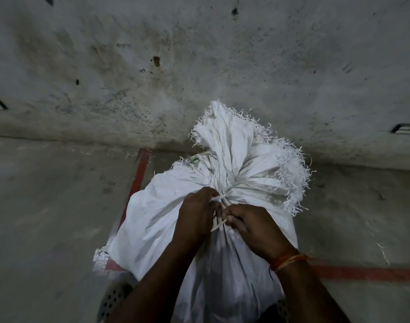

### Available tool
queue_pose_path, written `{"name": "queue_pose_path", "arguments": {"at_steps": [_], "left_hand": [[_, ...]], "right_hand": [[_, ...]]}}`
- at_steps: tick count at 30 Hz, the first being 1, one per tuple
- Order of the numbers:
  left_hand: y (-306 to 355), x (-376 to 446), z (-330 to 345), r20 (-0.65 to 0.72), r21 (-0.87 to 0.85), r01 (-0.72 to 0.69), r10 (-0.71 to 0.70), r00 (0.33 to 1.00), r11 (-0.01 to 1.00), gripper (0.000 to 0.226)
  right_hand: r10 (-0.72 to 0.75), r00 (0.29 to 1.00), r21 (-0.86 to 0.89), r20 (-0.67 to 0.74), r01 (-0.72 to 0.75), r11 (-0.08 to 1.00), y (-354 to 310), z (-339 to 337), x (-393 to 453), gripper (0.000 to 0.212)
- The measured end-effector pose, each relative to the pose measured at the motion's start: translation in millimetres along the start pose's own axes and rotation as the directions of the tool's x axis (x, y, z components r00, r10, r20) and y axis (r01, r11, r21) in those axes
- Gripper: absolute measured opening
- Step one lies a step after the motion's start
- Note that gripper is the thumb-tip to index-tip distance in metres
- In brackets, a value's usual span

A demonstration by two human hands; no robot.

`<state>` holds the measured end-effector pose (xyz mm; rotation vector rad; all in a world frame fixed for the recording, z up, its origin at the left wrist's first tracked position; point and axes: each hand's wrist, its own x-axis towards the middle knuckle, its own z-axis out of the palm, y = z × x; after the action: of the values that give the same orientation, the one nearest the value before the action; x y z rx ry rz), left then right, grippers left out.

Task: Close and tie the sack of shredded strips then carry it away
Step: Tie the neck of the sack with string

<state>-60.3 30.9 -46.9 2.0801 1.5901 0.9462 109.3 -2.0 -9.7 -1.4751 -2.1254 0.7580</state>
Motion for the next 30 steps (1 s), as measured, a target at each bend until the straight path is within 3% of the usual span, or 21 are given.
{"name": "queue_pose_path", "arguments": {"at_steps": [6,11,20,30], "left_hand": [[-0.4,-4.6,5.1,-0.092,-0.054,0.088,-0.093,0.991,0.995,0.019],[-1.6,-5.4,4.3,-0.102,-0.076,0.045,-0.053,0.993,0.996,0.027],[-0.3,-3.2,-1.0,-0.092,-0.134,0.021,-0.033,0.995,0.991,0.03],[2.7,-1.8,-7.8,-0.104,-0.166,0.043,-0.061,0.993,0.985,0.015]], "right_hand": [[-0.04,0.999,0.024,0.003,0.04,0.999,3.8,-3.6,-1.1,0.007],[-0.026,1.0,0.015,0.01,0.026,1.0,5.5,-4.7,-1.5,0.005],[0.085,0.977,-0.022,-0.195,-0.091,0.996,10.4,3.0,0.4,0.008],[0.209,0.947,0.07,-0.242,-0.198,0.978,7.8,8.9,2.7,0.006]]}}
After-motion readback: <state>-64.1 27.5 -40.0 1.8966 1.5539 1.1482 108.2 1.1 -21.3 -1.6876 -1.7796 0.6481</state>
